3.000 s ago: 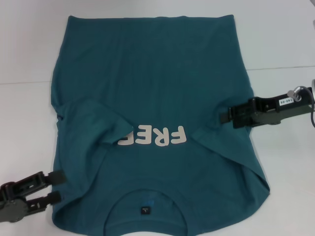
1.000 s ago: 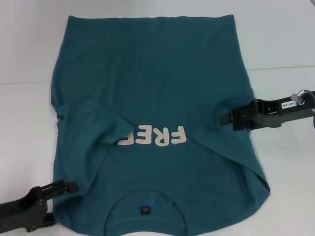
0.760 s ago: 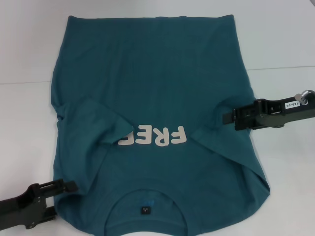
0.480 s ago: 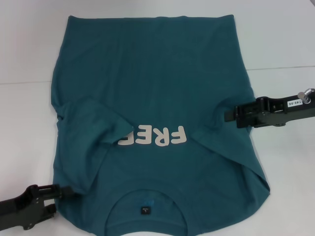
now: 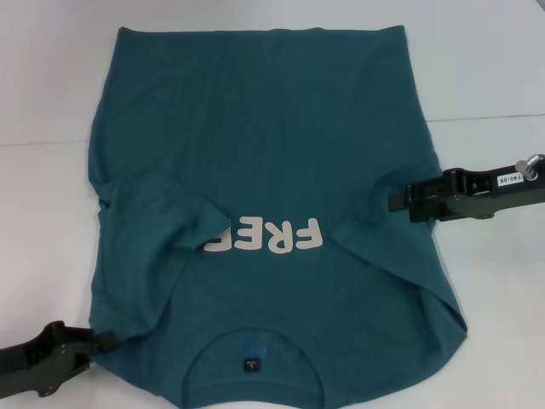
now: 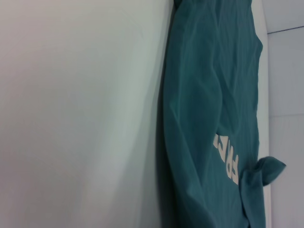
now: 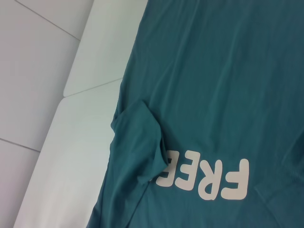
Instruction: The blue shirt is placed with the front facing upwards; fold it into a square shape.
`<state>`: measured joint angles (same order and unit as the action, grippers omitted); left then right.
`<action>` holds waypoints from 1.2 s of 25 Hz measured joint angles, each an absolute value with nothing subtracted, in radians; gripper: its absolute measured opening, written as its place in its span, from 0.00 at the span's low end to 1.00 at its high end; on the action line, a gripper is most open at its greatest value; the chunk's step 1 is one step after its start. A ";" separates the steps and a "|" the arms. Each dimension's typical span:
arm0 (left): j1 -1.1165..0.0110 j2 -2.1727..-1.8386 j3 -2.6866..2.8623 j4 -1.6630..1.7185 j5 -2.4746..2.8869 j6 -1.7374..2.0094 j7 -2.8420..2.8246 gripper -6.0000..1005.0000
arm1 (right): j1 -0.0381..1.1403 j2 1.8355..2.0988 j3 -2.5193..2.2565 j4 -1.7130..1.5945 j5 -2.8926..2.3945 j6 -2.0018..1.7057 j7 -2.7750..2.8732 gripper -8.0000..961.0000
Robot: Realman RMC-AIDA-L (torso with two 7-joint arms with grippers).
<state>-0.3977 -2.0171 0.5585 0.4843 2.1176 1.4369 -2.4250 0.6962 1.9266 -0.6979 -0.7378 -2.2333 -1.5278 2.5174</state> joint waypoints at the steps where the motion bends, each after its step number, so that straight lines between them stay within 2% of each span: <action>1: -0.397 -2.018 0.558 0.484 2.116 1.444 -2.413 0.13 | 0.695 1.927 -0.698 -0.738 -2.233 -1.528 2.517 0.64; 3: -0.397 -2.019 0.556 0.483 2.105 1.467 -2.384 0.05 | 0.693 1.927 -0.698 -0.738 -2.233 -1.528 2.516 0.64; 8: -0.403 -2.014 0.553 0.458 2.031 1.565 -2.280 0.05 | 0.680 1.924 -0.698 -0.738 -2.218 -1.547 2.492 0.63; 13: -0.405 -2.011 0.554 0.452 2.005 1.584 -2.265 0.05 | 0.649 1.908 -0.691 -0.736 -2.209 -1.562 2.477 0.63; 16: -0.402 -2.010 0.554 0.452 2.011 1.563 -2.277 0.05 | 0.629 1.890 -0.689 -0.736 -2.210 -1.578 2.475 0.63; 21: -0.399 -2.009 0.554 0.451 2.010 1.561 -2.277 0.05 | 0.594 1.831 -0.689 -0.733 -2.233 -1.684 2.470 0.63; 23: -0.399 -2.009 0.554 0.451 2.007 1.562 -2.277 0.05 | 0.580 1.816 -0.689 -0.732 -2.254 -1.709 2.477 0.63; 26: -0.402 -2.010 0.554 0.451 2.005 1.563 -2.278 0.05 | 0.563 1.810 -0.689 -0.730 -2.299 -1.725 2.478 0.63; 30: -0.404 -2.011 0.554 0.451 2.003 1.563 -2.284 0.05 | 0.556 1.822 -0.693 -0.730 -2.356 -1.705 2.469 0.63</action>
